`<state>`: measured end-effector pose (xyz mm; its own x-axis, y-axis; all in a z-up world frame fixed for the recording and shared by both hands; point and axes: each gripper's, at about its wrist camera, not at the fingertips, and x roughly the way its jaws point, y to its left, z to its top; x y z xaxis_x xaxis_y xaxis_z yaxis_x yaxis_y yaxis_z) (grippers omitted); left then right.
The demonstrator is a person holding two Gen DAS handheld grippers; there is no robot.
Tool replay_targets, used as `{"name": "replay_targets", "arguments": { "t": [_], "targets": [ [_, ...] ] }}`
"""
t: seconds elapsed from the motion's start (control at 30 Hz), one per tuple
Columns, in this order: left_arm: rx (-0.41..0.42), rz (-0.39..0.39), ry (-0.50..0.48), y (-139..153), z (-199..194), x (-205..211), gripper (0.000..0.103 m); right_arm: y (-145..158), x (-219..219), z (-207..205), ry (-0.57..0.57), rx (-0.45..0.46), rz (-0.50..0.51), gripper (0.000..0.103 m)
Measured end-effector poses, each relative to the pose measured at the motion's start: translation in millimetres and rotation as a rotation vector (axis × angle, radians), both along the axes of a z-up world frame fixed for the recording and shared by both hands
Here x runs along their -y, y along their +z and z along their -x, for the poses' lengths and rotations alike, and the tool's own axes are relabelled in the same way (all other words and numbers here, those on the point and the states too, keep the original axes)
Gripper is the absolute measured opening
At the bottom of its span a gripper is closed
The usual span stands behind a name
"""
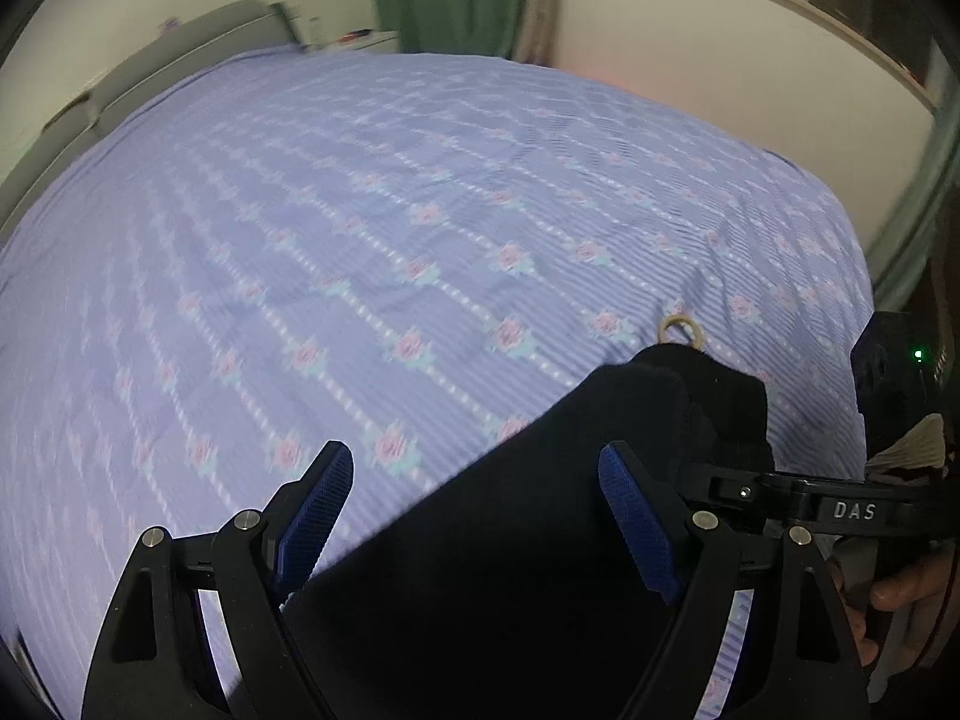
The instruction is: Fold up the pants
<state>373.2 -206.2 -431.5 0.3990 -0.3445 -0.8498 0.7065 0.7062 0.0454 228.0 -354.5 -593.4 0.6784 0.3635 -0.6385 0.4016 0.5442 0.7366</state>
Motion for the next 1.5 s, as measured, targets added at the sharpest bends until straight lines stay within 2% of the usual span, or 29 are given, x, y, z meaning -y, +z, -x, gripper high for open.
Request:
{"name": "replay_targets", "arguments": {
  "t": [0.13, 0.23, 0.3, 0.37, 0.53, 0.73, 0.87, 1.0, 1.1, 1.3, 1.4, 1.5],
  "targets": [
    [-0.009, 0.012, 0.113, -8, 9, -21, 0.084, -9, 0, -12, 0.031, 0.004, -0.026, 0.068],
    [-0.010, 0.021, 0.197, -13, 15, -34, 0.084, -8, 2, -20, 0.059, 0.019, -0.056, 0.053],
    [-0.007, 0.030, 0.248, -14, 19, -42, 0.084, -4, 0, -24, 0.081, 0.018, -0.037, 0.038],
    [0.002, 0.039, 0.299, -13, 22, -51, 0.084, 3, -1, -24, 0.095, 0.006, -0.005, 0.033],
    [0.035, 0.062, 0.429, -5, 35, -77, 0.084, 34, -13, -19, 0.118, -0.003, 0.099, 0.027],
    [0.077, 0.066, 0.577, 12, 55, -122, 0.084, 96, -46, -24, 0.169, 0.028, 0.340, 0.026],
    [0.122, 0.058, 0.681, 33, 73, -160, 0.084, 145, -98, -27, 0.215, 0.066, 0.646, 0.025],
    [0.171, 0.050, 0.789, 57, 96, -209, 0.084, 176, -159, -12, 0.254, 0.137, 0.891, 0.026],
    [0.188, 0.041, 0.837, 70, 112, -242, 0.086, 191, -208, -13, 0.290, 0.189, 1.032, 0.025],
    [0.254, 0.005, 0.916, 91, 145, -311, 0.089, 211, -306, -3, 0.397, 0.314, 1.225, 0.025],
    [0.281, -0.011, 0.956, 91, 162, -345, 0.092, 210, -356, 8, 0.468, 0.374, 1.301, 0.025],
    [0.262, -0.007, 0.998, 78, 174, -379, 0.092, 201, -402, 17, 0.540, 0.414, 1.360, 0.025]
  ]
}}
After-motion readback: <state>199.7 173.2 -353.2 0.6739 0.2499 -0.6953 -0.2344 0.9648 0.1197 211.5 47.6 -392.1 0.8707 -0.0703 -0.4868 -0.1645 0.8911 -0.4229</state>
